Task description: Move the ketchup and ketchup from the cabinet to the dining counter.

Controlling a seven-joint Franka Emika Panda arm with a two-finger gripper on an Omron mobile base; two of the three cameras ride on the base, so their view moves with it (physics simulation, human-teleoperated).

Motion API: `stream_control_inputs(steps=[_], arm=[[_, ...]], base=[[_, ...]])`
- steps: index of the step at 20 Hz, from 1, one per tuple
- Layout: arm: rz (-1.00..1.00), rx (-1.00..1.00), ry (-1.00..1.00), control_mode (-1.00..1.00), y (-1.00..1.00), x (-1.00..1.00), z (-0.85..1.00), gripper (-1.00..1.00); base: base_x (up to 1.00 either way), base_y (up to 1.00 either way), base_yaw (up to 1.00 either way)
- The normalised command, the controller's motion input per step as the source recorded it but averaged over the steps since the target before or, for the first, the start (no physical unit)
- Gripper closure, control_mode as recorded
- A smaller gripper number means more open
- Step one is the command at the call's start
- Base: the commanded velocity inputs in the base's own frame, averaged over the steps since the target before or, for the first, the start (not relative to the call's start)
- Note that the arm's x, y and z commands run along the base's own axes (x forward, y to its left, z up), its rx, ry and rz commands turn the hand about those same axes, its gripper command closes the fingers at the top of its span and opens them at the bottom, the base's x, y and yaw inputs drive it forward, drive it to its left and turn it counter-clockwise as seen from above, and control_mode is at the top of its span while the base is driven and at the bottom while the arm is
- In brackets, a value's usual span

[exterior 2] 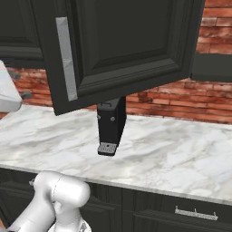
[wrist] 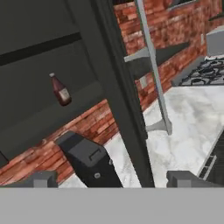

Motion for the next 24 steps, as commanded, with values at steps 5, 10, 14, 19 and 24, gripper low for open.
stream_control_inputs(steps=[5,10,14,19,24], arm=[[-0.29,0.13,-0.10,-1.00,0.21,0.61,-0.09,-1.00],[-0.24,0.05,-0.25,-1.00,0.06,0.48,-0.14,-1.00],[-0.25,0.00,-0.30,-1.00,-0.06,0.49,-0.23,-1.00],[-0.11,0.08,-0.05,-1.00,-0.25,0.46,-0.04,-1.00],[-0.30,0.01,-0.09,-1.00,-0.14,0.33,-0.10,-1.00]], base=[[0.00,0.00,0.00],[0.00,0.00,0.00],[0.00,0.00,0.00],[0.00,0.00,0.00],[0.00,0.00,0.00]])
